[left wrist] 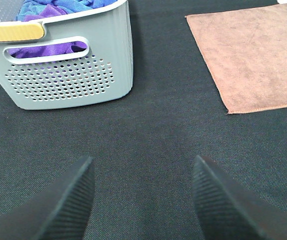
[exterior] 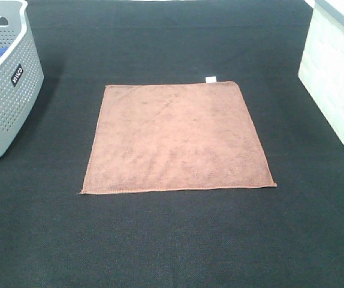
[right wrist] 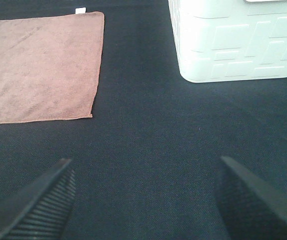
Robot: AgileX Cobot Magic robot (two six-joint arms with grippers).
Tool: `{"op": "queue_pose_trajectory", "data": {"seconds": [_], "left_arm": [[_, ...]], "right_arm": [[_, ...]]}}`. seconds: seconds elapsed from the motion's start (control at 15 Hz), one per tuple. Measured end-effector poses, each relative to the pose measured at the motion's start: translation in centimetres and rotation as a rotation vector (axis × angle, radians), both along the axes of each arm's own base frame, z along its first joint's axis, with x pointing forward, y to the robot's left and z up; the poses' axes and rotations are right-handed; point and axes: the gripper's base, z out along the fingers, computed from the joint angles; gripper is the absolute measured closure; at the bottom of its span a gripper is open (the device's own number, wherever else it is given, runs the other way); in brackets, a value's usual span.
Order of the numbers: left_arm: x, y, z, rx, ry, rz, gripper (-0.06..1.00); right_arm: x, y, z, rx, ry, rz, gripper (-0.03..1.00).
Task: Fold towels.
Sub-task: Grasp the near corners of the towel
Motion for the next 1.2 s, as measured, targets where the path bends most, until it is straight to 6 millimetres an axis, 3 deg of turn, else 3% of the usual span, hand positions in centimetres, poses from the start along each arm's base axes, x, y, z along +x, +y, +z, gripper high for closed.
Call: {"op": "queue_pose_trajectory", "data": {"seconds": [0.47,0.67,0.8,0.93,1.2], "left_arm": [[0.0,0.0,0.0,0.000,0.000,0.000,0.38],[0.0,0.0,0.1,0.000,-0.004,0.000,0.38],[0.6,0.0,0.8,-0.008,-0.024,0.000,0.38],[2.6,-0.5,1.8,-0.103,-0.031,-0.017,0.38],[8.1,-2.2,1.3,-0.398,0.234,-0.076,0.38]], "right_arm": [[0.0,0.0,0.0,0.000,0.000,0.000,0.24],[0.9,0.0,0.7,0.000,0.020,0.000,0.24],[2.7,0.0,2.0,0.005,0.025,0.003,0.25],[5.4,0.1,3.0,0.014,0.106,0.008,0.27],[10.8,1.4,1.7,0.036,0.317,0.119,0.27]]}}
